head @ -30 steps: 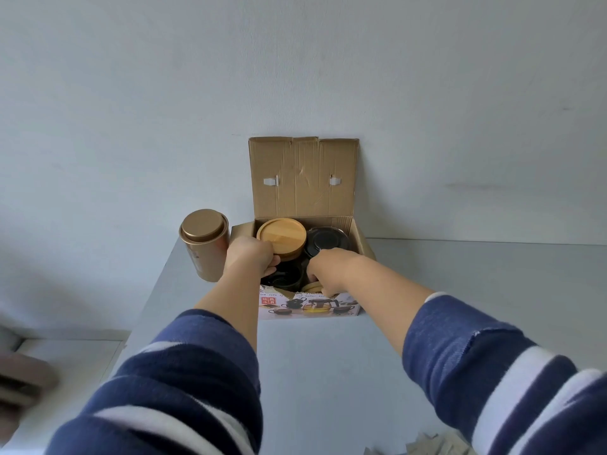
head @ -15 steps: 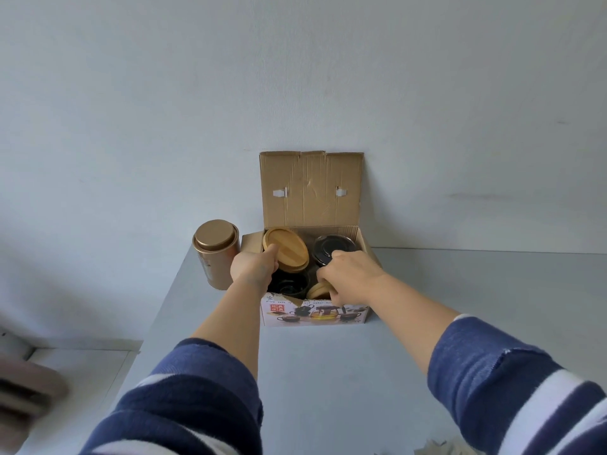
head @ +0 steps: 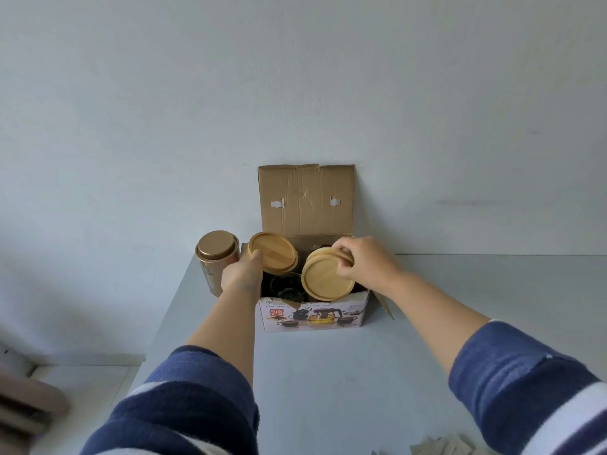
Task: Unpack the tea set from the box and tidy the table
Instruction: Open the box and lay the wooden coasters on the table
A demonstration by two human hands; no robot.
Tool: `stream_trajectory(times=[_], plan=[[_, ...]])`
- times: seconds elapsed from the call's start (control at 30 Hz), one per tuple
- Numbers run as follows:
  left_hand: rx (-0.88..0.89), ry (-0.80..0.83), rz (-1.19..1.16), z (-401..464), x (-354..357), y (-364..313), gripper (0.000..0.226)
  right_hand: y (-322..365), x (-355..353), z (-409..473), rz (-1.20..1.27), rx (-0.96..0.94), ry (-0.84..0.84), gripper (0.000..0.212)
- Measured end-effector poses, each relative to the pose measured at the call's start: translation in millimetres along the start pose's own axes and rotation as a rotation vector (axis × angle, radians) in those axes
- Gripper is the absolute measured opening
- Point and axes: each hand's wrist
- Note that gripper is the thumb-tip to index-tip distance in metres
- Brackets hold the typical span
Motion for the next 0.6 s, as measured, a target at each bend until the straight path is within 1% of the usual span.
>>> stream_trajectory(times=[0.03,0.1,0.2,0.3,0.37,0.43,0.5,0.6], plan=[[0.001,0.016,-0.037,-0.6,0.6,-1.7,0.034,-3.6,-1.5,-2.6,0.09,0.075,-0.055,0.018],[-0.022,0.028,-0.105,-7.6,3.3,-5.8,0.026,-10.4,-0.2,-10.0,0.165,0.175,-0.108,0.019],[-0.07,0.078,-0.196,-22.3,12.1,-4.2,0.024,-17.2,10.0,-17.0,0.245,0.311,-0.156,0.022],[-0.091,0.109,-0.231,-37.1,22.5,4.2,0.017,-21.3,15.5,-17.6,0.438,0.517,-0.186,0.012],[-0.106,0.089,-0.19,-43.9,31.1,9.1,0.027,-23.1,14.2,-20.9,0.611,0.663,-0.205,0.006],[-0.119,0.075,-0.167,-50.1,40.3,11.5,0.034,-27.8,9.1,-27.1,0.741,0.791,-0.237,0.011],[-0.123,0.077,-0.176,-53.8,50.6,14.7,0.031,-36.6,1.8,-35.2,0.855,0.89,-0.259,0.02],[-0.1,0.074,-0.154,-60.5,63.7,18.4,0.029,-58.1,-13.4,-50.0,0.964,0.968,-0.292,0.02]])
Point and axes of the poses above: each hand's wrist, its own z-axis towards the middle knuckle, its own x-axis out of the palm, y = z × x, and after that the axes turned 5 degrees about -z, right-handed
